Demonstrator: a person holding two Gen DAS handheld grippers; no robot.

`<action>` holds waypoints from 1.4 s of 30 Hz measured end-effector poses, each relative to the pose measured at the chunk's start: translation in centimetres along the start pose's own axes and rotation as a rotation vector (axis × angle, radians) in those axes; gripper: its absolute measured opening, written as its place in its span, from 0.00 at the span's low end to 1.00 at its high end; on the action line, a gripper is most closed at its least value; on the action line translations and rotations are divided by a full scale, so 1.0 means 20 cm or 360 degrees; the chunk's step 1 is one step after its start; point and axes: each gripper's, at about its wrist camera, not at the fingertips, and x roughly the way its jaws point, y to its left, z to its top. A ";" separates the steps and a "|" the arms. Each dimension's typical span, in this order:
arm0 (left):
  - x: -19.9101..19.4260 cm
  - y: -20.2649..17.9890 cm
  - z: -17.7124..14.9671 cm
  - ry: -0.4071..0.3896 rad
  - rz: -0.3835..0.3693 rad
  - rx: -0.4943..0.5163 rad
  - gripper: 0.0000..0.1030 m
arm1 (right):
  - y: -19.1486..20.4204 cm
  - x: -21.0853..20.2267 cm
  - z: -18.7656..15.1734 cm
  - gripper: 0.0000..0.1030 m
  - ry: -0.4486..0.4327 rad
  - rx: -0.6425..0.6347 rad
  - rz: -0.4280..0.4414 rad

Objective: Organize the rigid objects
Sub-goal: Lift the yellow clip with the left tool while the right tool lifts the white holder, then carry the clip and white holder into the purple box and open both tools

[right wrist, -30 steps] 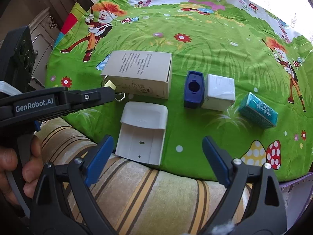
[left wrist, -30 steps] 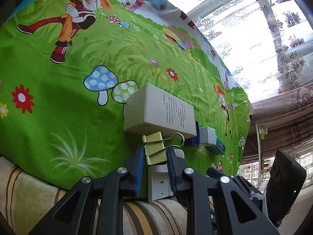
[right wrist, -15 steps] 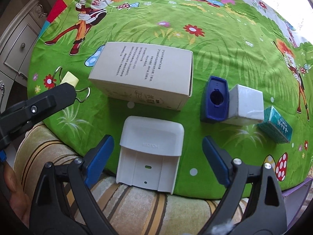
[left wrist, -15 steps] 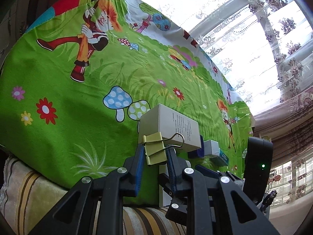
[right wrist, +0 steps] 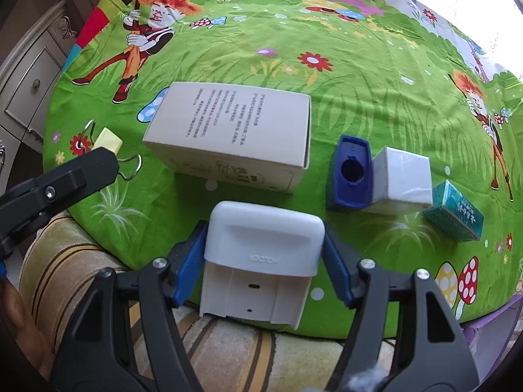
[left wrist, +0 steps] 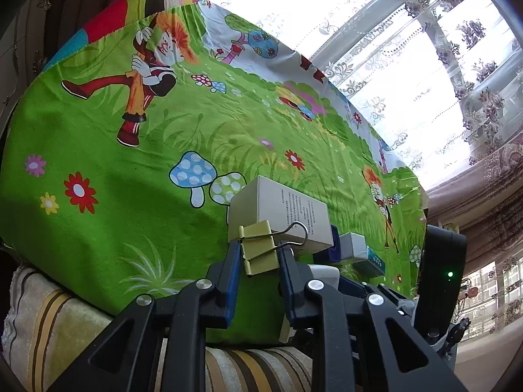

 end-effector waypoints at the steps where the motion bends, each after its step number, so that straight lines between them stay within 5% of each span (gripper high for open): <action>1: -0.01 -0.01 0.00 -0.0004 0.0003 0.0014 0.23 | -0.02 -0.03 -0.01 0.68 -0.0028 0.0016 0.0005; 13: -0.06 -0.27 -0.10 0.0022 -0.0046 0.0178 0.23 | -0.25 -0.36 -0.12 0.67 -0.0283 0.0194 -0.0007; 29: -0.03 -0.76 -0.39 0.0200 -0.0197 0.0518 0.23 | -0.65 -0.71 -0.50 0.67 -0.0449 0.0452 -0.0064; 42: 0.07 -1.20 -0.76 0.0443 -0.0386 0.0830 0.23 | -1.06 -0.98 -0.91 0.67 -0.0525 0.0711 -0.0333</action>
